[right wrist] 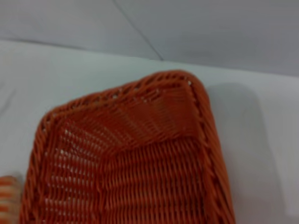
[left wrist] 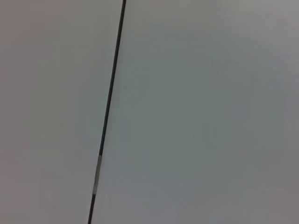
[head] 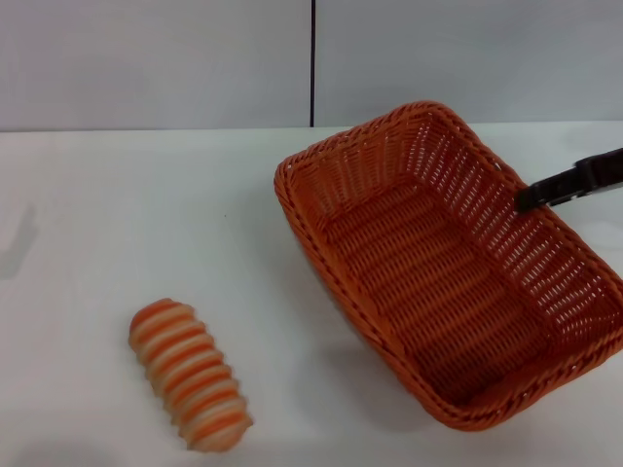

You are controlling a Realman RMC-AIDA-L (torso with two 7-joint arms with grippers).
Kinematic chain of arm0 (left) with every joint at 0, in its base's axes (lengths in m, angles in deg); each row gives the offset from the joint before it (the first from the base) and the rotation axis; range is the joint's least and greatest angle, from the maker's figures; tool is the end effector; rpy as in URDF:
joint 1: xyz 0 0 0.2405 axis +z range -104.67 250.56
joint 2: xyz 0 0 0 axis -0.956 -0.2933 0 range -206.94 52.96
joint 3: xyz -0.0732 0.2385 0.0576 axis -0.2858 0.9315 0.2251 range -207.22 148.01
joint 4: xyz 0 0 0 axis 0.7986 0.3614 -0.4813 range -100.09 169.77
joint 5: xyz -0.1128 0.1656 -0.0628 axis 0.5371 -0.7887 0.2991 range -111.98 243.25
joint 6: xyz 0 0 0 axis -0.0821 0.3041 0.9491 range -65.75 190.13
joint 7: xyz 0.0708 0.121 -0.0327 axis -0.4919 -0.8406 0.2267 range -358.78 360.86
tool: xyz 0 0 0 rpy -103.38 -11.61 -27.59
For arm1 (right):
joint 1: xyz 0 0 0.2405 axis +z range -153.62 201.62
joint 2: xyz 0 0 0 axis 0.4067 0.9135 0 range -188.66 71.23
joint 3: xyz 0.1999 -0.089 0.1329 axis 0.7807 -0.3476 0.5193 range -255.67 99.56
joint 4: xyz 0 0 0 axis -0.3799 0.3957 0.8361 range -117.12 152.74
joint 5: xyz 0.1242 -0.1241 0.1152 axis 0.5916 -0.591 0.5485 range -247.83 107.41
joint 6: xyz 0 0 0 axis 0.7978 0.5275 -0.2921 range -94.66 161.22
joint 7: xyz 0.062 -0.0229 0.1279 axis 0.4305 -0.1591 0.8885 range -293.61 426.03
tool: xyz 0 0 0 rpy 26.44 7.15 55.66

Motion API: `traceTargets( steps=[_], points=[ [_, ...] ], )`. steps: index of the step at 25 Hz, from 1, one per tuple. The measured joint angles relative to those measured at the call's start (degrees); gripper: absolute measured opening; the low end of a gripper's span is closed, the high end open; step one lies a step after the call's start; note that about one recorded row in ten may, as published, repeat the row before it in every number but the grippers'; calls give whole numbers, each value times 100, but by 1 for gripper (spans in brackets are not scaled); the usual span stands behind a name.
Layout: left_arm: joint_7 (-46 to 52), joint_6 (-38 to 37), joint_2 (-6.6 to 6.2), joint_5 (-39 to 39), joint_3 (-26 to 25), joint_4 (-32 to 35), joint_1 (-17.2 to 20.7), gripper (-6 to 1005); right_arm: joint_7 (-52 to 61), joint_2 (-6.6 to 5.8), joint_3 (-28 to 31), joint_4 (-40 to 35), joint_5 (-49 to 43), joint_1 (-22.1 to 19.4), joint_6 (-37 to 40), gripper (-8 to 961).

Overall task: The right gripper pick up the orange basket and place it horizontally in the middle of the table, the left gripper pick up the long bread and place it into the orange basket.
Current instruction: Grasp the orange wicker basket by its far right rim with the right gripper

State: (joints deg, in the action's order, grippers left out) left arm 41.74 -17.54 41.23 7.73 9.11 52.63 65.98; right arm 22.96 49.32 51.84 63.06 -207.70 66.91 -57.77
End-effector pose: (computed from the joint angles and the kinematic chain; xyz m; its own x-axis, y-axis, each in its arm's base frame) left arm -0.3952 0.2331 0.0568 0.5917 -0.0236 0.8058 0.7912 -0.1743 -0.5862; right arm 0.2457 0.3896 0.0660 0.4963 -0.8649 -0.0758 -0.8562 -0.4731 -0.2074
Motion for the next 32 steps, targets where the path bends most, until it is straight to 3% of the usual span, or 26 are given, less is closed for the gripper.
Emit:
traceTargets(
  steps=[6, 20, 30, 32],
  points=[
    [-1, -8, -1, 0, -57, -4, 34, 734, 29, 47, -358, -206, -6, 75, 379, 604],
    [-250, -18, 2, -2, -56, -194, -26, 732, -242, 342, -425, -500, 22, 133, 945, 547],
    [-291, -1, 0, -2, -56, -215, -4, 731, -273, 359, -430, -451, -13, 95, 999, 507],
    [-291, 3, -1, -2, -56, -215, -4, 731, -280, 365, -429, -448, -14, 94, 1000, 409]
  ],
)
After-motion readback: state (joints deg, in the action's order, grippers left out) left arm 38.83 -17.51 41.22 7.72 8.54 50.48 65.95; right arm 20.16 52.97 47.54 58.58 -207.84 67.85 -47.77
